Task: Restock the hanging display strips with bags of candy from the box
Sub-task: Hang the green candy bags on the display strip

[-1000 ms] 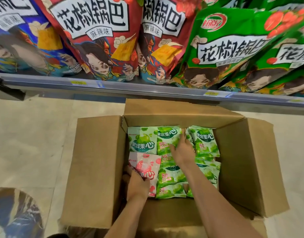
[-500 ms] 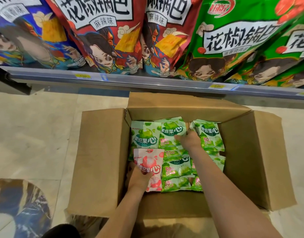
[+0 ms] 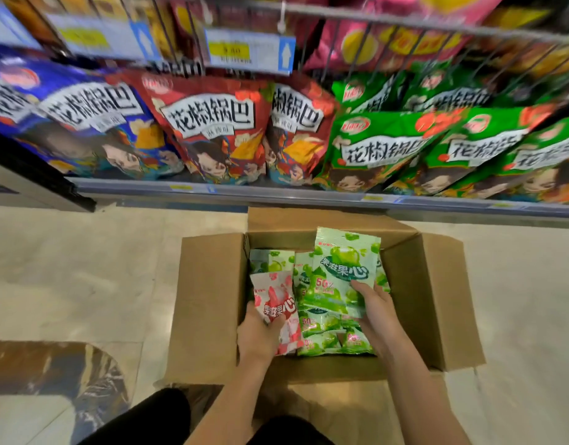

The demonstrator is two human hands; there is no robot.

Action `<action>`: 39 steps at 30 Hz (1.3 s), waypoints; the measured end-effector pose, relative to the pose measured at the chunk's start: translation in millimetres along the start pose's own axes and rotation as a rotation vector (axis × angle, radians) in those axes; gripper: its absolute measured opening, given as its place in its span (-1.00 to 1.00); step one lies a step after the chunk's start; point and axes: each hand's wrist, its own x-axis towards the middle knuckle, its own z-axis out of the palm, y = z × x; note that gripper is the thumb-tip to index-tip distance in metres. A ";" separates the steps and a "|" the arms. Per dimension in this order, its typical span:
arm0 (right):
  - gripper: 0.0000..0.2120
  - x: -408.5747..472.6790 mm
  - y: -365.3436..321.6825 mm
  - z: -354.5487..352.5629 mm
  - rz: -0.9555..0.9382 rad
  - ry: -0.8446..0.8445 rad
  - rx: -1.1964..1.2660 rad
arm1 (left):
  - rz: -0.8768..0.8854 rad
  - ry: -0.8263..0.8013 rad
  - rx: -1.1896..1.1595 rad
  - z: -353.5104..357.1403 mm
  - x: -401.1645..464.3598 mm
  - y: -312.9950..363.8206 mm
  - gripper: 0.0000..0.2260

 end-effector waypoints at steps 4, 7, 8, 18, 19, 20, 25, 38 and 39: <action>-0.75 -77.6 -49.0 -1.1 -0.034 -0.064 0.028 | 0.010 -0.013 -0.089 -37.3 -56.8 53.6 -0.63; -0.71 -136.6 -95.1 4.0 -0.053 -0.038 0.060 | 0.032 -0.030 -0.208 -68.5 -108.2 100.5 -0.67; -0.72 -155.8 -111.3 5.2 -0.066 -0.014 0.058 | 0.040 -0.027 -0.249 -79.2 -127.0 116.0 -0.70; -0.73 -361.4 -269.2 3.2 -0.278 0.062 -0.055 | 0.313 0.064 -0.505 -191.5 -308.2 242.9 -0.59; -0.70 -379.6 -282.8 2.2 -0.293 0.065 -0.028 | 0.343 0.074 -0.494 -203.7 -328.2 257.1 -0.65; -0.64 -396.8 -295.0 1.5 -0.298 0.072 -0.014 | 0.362 0.088 -0.507 -215.8 -348.7 271.1 -0.72; -0.34 -476.4 -342.9 -0.7 -0.425 -0.045 -0.050 | 0.451 0.095 -0.732 -265.6 -448.1 336.5 -0.85; -0.57 -636.7 -430.4 57.1 -0.670 -0.321 0.075 | 0.754 0.282 -0.887 -381.5 -546.2 378.0 -0.83; -0.56 -642.7 -433.9 67.2 -0.687 -0.341 0.077 | 0.768 0.293 -0.894 -393.6 -548.9 378.2 -0.84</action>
